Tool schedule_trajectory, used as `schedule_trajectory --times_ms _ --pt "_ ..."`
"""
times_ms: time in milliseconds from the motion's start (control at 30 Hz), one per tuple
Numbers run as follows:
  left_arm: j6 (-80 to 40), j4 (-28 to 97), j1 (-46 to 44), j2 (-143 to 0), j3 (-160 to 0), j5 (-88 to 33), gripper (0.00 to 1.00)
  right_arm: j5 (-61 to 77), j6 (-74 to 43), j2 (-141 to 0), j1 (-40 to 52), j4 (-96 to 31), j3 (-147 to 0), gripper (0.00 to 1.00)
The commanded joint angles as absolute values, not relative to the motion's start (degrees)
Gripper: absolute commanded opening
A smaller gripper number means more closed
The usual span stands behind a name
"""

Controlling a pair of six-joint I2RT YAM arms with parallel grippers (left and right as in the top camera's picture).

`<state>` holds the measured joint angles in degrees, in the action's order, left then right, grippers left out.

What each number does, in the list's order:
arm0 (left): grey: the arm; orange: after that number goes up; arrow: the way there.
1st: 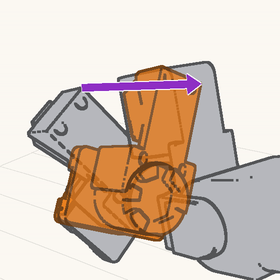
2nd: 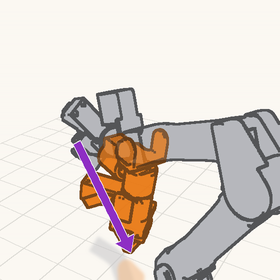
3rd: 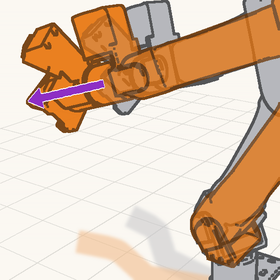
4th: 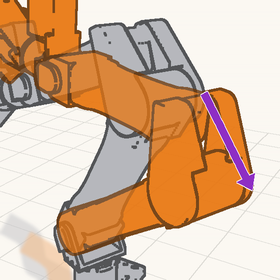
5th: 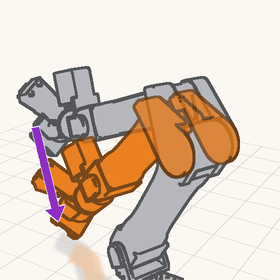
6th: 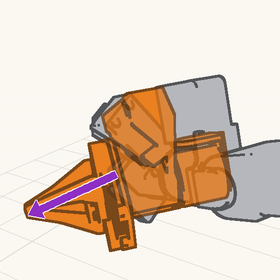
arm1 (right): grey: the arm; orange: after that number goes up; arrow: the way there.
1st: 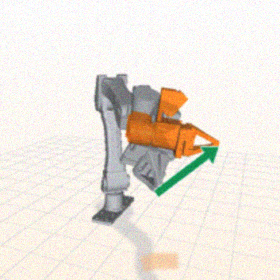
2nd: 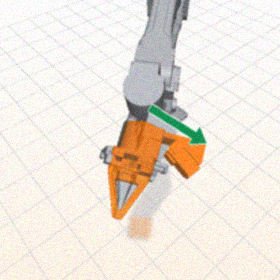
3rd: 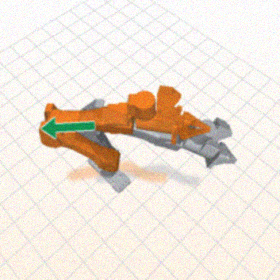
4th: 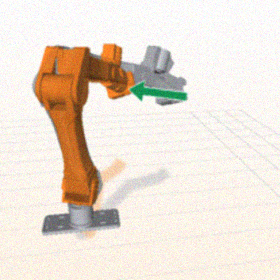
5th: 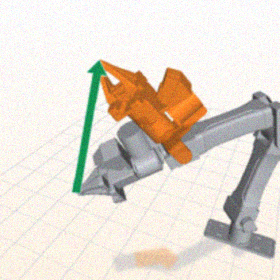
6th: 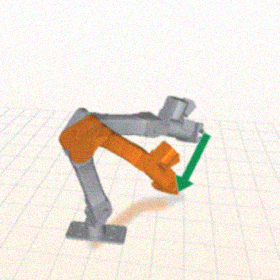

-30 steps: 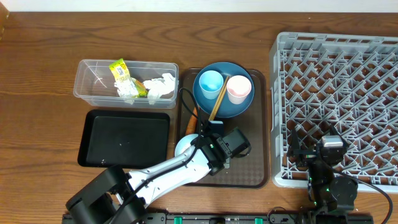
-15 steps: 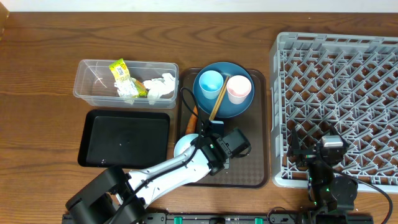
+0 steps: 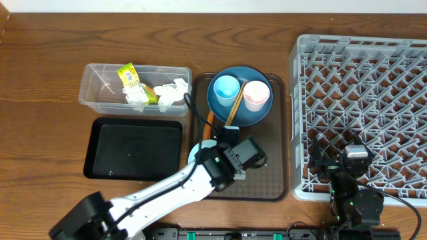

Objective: Sort waste into correct bins and load items into the dishwasher rack
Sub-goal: 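Lift the rice bowl with left gripper over the black tray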

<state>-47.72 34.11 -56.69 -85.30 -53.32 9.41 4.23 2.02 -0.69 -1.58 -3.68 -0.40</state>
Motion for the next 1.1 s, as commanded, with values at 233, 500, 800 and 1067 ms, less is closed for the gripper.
schedule_trajectory --times_ms 233,500,800,1067 --pt "-43.09 36.27 -53.28 -79.20 -53.71 10.15 0.06 4.05 1.32 -0.38 -1.96 -3.90 -0.32 0.99" --pt "-40.42 39.16 -44.62 -73.56 -53.71 10.15 0.06 4.05 1.32 -0.38 -1.96 -3.90 -0.32 0.99" --pt "-34.46 41.47 -32.73 -67.90 -53.71 10.13 0.06 4.05 1.32 -0.38 -1.96 -3.90 -0.32 0.99" --pt "-34.28 42.59 -20.64 -67.22 -53.69 4.58 0.07 4.05 1.32 -0.38 -1.96 -3.90 -0.32 0.99"
